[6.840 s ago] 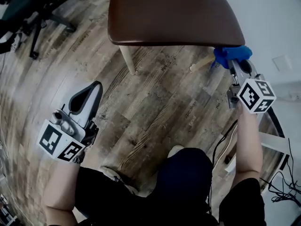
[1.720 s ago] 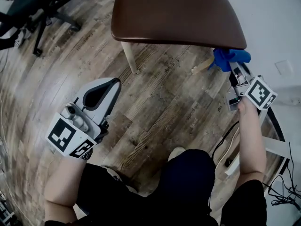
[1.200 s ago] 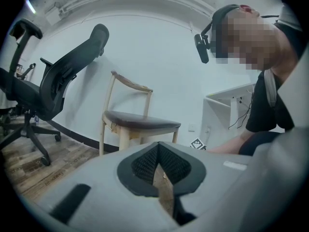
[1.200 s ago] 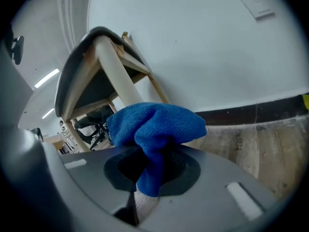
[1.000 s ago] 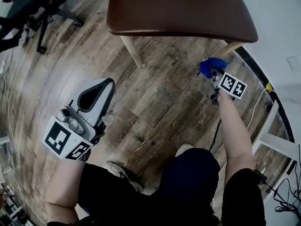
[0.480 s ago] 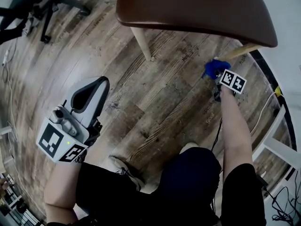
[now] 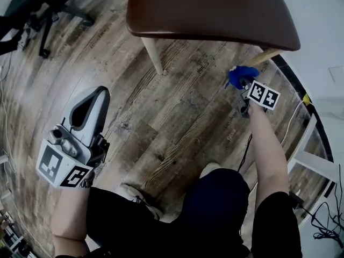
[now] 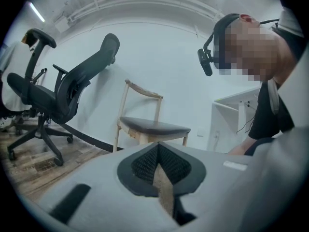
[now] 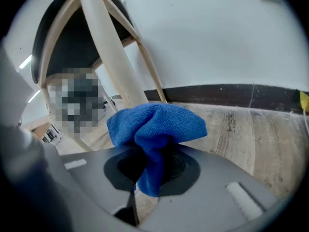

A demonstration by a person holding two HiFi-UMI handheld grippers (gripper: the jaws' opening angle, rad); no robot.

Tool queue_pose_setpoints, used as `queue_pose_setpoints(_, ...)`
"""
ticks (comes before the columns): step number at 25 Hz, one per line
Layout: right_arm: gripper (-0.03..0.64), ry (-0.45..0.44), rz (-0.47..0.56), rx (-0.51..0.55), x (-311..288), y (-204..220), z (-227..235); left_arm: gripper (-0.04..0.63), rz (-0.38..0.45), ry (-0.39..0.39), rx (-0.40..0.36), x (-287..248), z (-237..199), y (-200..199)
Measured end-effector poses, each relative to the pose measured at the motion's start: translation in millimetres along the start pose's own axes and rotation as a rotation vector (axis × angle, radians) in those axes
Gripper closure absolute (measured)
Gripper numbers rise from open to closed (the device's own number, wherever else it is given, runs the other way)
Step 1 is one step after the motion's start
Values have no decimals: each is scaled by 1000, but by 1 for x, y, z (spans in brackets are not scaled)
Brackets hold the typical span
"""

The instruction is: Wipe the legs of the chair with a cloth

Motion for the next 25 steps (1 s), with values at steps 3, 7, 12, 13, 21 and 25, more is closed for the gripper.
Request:
queue_pose_setpoints(3, 552, -3, 37, 47, 32, -21, -16, 595, 19, 21, 36, -1, 3, 0)
queue_pose_setpoints(7, 552, -21, 144, 93, 86, -68, -51, 595, 42, 14, 77, 2, 13, -9)
queue_pose_setpoints(12, 552, -50, 225, 116, 171, -118, -101, 595, 26, -124, 165, 41, 30, -27)
queue_pose_setpoints(13, 552, -50, 215, 113, 186, -122, -110, 595, 21, -146, 171, 49, 34, -33)
queue_pose_setpoints(21, 552, -98, 95, 51, 314, -132, -184, 595, -179, -171, 188, 123, 79, -99)
queue_pose_setpoints(25, 552, -146, 86, 25, 386, -155, -236, 595, -229, -167, 237, 159, 112, -151)
Point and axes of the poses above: the fingertips, and each gripper's own axes: x backward along the fingers, z to its right, y out of its underside, the point moved 8 cm from there along x, backward along the fingers, and after that the axes turned 6 degrees about -z, right-handed, at the moved point
